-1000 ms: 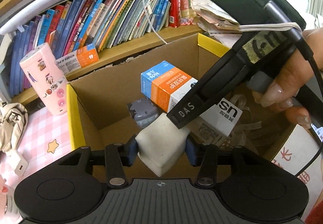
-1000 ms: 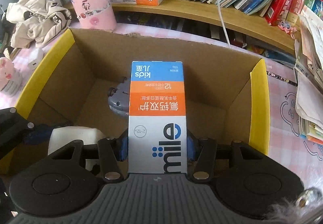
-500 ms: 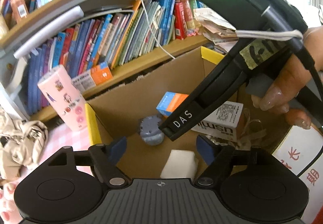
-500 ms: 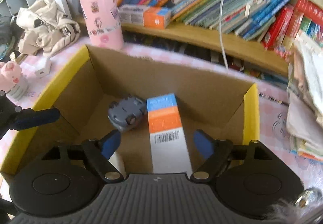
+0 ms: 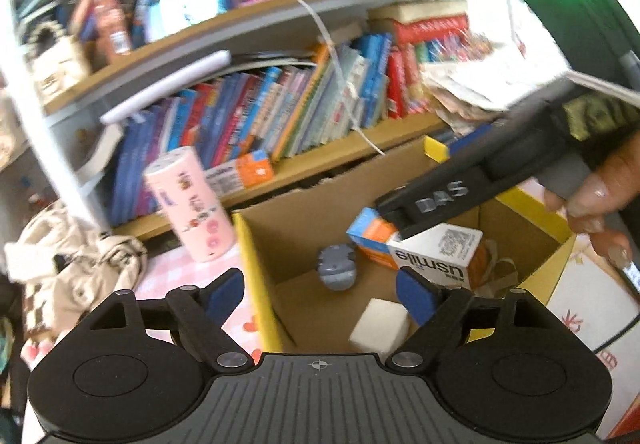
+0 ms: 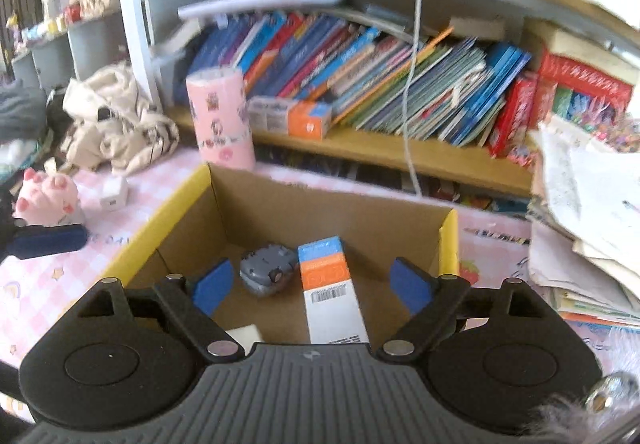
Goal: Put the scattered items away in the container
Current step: 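Lift both tools out of the yellow box and pull back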
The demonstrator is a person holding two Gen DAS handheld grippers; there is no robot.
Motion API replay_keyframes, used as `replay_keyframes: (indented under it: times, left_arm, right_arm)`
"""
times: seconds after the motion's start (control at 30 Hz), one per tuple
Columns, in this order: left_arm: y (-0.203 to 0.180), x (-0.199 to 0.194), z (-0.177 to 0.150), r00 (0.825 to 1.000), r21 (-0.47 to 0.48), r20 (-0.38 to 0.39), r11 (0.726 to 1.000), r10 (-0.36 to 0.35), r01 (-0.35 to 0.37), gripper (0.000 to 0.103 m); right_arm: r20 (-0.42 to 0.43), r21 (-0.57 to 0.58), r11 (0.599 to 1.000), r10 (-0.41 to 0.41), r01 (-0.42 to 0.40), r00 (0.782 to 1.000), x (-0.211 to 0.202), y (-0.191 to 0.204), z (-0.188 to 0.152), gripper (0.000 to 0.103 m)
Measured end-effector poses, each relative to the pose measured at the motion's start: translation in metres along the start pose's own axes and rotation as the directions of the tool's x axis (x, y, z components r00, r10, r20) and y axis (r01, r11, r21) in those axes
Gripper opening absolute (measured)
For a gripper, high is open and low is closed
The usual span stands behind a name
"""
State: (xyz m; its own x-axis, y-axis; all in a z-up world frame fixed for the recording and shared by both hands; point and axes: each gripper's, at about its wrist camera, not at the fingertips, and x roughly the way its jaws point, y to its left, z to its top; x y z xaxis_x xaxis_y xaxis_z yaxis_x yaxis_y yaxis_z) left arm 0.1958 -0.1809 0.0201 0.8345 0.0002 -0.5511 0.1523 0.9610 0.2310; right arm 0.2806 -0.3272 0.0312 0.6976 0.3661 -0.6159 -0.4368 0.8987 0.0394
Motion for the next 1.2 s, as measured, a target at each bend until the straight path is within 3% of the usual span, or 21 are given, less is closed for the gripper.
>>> replay_keyframes:
  times: [0.17, 0.33, 0.6, 0.87, 1.2]
  left_arm:
    - [0.013, -0.026, -0.008, 0.999, -0.107, 0.037, 0.994, 0.029, -0.025, 0.087]
    - [0.021, -0.044, -0.018, 0.996, -0.145, 0.078, 0.989, 0.05, -0.038, 0.091]
    - [0.036, -0.062, -0.049, 0.998, -0.165, 0.069, 0.986, 0.003, 0.008, 0.092]
    - [0.053, -0.071, -0.082, 0.998, -0.176, 0.015, 0.982, -0.06, 0.061, 0.092]
    - [0.074, -0.076, -0.114, 0.989, -0.202, -0.099, 0.976, -0.106, 0.084, 0.092]
  right_arm:
    - [0.091, 0.024, 0.999, -0.034, 0.032, 0.995, -0.028, 0.004, -0.009, 0.088]
    - [0.154, 0.025, 0.997, -0.08, 0.077, 0.985, -0.054, 0.017, -0.026, 0.09]
    - [0.153, 0.019, 0.986, -0.166, 0.166, 0.974, -0.079, 0.051, -0.065, 0.091]
    - [0.041, 0.102, 0.969, -0.231, 0.226, 0.972, -0.083, 0.081, -0.101, 0.091]
    - [-0.131, 0.159, 0.959, -0.214, 0.234, 0.968, -0.074, 0.115, -0.128, 0.091]
